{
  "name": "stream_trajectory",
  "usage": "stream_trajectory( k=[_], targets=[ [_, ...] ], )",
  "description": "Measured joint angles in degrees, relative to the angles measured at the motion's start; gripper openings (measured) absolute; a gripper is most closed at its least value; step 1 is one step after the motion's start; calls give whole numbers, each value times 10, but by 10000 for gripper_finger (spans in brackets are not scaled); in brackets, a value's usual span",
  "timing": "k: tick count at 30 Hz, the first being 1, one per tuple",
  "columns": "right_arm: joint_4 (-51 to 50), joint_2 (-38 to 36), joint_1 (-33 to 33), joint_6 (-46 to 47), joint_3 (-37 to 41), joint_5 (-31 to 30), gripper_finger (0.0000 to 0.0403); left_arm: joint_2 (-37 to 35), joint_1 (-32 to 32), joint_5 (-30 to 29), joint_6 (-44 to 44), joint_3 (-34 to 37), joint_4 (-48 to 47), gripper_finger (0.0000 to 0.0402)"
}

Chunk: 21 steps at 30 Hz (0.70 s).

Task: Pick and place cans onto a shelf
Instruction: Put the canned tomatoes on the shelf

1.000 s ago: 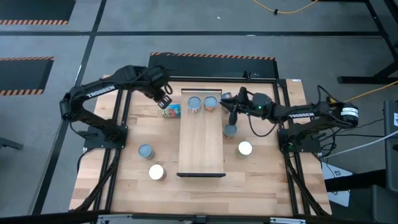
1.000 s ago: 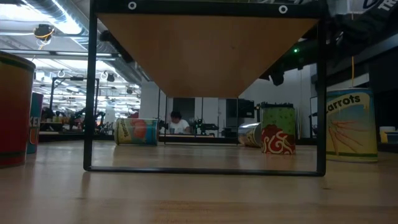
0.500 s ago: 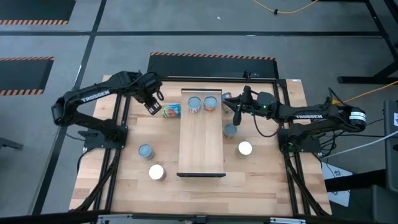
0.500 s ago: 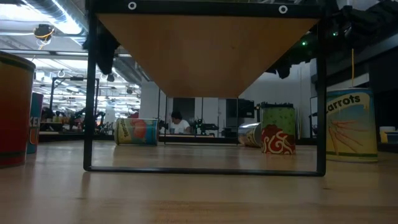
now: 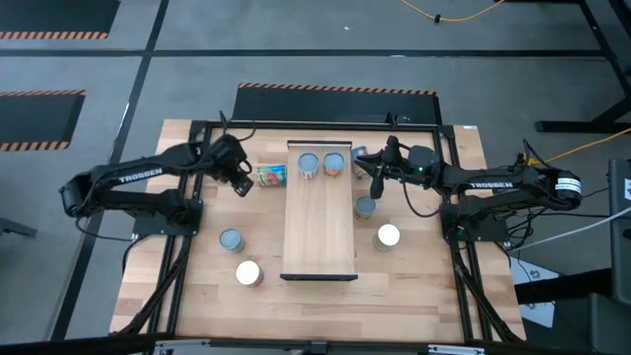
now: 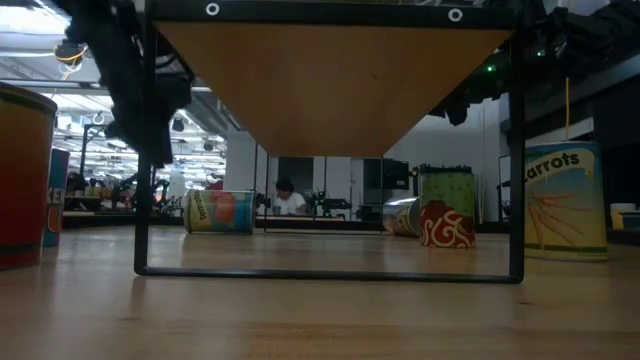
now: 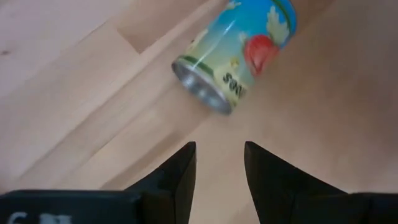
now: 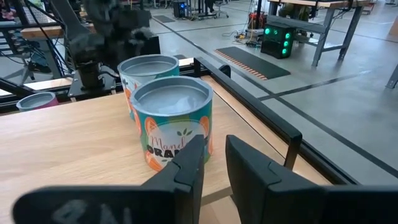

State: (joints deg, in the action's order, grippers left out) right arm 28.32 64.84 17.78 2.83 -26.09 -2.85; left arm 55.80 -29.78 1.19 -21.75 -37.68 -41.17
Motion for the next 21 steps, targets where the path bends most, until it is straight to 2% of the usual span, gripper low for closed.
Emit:
stream_trajectory(
  k=[8,21],
  targets=[
    [0,0,0,1,0,1,72,9,0,27,-32,100,171,128],
    [0,0,0,0,0,0,72,9,0,26,-38,129,244,128]
  ],
)
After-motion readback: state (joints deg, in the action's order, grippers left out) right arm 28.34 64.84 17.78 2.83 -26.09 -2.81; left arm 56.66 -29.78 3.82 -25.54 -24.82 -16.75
